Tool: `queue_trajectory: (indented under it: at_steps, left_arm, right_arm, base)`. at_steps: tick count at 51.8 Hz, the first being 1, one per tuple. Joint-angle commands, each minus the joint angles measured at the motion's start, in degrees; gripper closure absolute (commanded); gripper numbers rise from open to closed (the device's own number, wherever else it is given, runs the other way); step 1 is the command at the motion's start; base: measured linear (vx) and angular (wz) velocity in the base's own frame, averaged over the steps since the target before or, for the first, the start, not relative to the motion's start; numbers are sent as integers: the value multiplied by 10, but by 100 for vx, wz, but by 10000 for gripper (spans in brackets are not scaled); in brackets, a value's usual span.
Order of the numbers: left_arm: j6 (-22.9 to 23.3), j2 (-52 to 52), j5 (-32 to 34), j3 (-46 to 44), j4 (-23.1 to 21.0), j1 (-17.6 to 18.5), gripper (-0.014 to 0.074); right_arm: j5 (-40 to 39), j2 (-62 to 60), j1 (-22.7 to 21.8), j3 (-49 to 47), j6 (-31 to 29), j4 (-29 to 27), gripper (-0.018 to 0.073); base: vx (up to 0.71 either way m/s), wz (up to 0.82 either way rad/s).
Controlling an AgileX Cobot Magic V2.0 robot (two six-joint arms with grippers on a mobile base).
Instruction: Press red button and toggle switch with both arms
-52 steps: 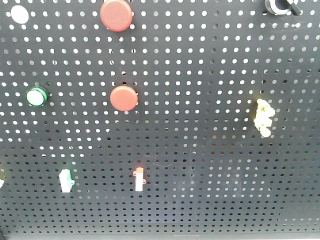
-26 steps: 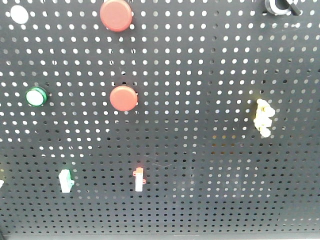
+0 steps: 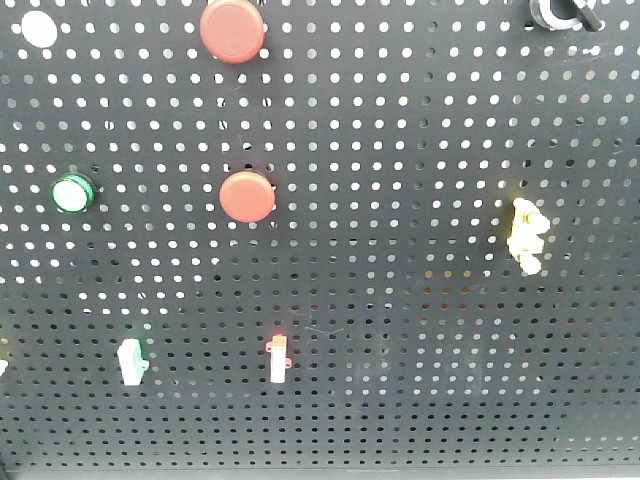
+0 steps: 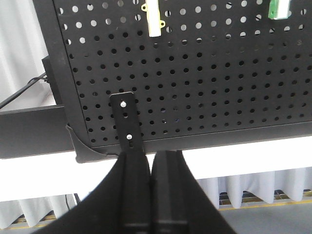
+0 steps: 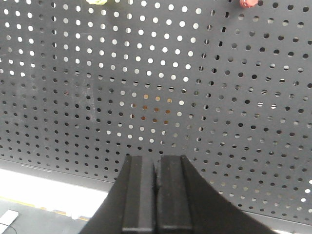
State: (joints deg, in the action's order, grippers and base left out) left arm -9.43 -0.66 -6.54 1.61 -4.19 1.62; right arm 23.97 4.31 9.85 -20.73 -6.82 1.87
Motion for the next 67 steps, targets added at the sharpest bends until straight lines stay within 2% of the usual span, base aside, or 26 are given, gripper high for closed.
queue_trajectory:
  at_steps: [1,19,25,32,38,41,54,67]
  left_arm:
    - [5,-9,42,20,0,2,595]
    - [5,-9,42,20,0,2,595]
    - [5,-9,42,20,0,2,595]
    - [5,-9,42,20,0,2,595]
    - [5,-9,42,20,0,2,595]
    - [5,-9,42,20,0,2,595]
    - [5,-9,42,20,0,2,595]
    - [5,-9,42,20,0,2,595]
  right_arm:
    - [-49,7,-4,-15,0,3,562]
    - [-52,7,-4,-9,1,4,562]
    - [-75,2,-4,59,68,-8,562]
    - [-156,-30,-4,170,136,12,562]
    - [-211,-61,-5,234,137,10,562]
    - [-191,-59,-11,230,136,7,562]
    - [-194,-59,-74,231,132,7,562]
    - [-194,-59,-76,231,132,7,562]
  base:
    - [0,0]
    - [0,0]
    - [0,0]
    - [0,0]
    - [0,0]
    - [0,0]
    - [0,0]
    - [0,0]
